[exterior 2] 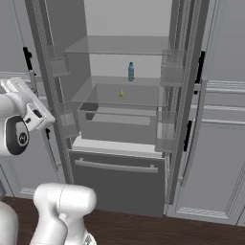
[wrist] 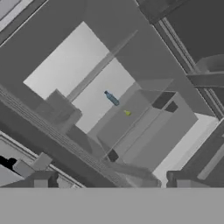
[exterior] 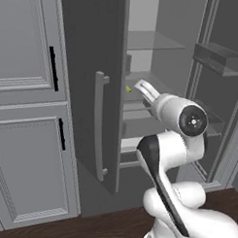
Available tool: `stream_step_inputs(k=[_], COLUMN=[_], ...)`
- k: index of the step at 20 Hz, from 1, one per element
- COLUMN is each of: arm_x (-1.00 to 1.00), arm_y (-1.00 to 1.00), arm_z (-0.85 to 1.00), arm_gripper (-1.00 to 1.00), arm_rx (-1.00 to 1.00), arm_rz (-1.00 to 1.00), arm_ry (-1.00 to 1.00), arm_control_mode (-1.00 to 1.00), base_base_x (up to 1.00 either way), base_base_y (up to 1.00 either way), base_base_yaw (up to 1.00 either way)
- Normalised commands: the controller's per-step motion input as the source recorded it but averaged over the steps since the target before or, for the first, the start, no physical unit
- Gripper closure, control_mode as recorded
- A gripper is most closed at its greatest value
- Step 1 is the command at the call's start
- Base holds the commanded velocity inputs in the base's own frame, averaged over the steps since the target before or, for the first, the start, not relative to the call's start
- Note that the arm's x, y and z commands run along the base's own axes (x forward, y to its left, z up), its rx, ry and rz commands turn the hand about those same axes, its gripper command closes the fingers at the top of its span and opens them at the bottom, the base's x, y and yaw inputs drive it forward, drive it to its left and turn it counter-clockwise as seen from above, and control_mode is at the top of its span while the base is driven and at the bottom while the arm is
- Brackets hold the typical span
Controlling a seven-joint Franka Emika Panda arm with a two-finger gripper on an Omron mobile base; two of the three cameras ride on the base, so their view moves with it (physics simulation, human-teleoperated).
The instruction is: Grab a lemon wedge from the fridge and one ice cube from the ice bowl, and put them in the glass of lemonade.
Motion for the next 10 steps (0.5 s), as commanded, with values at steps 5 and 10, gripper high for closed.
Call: stream_step_inputs(k=[5,10], arm_x=[-0.37,0.0], arm_y=[-0.75,-0.03], arm_z=[-0.08,-0.03], arm_gripper=[-1.0,-1.0], arm_rx=[0.53,0.42], arm_rz=[0.0,0.0], arm_ry=[-0.01,0.34], arm_control_mode=[-1.0,-1.0], base_base_x=[0.0,0.0], base_base_y=[0.0,0.0], base_base_yaw=[0.0,0.0])
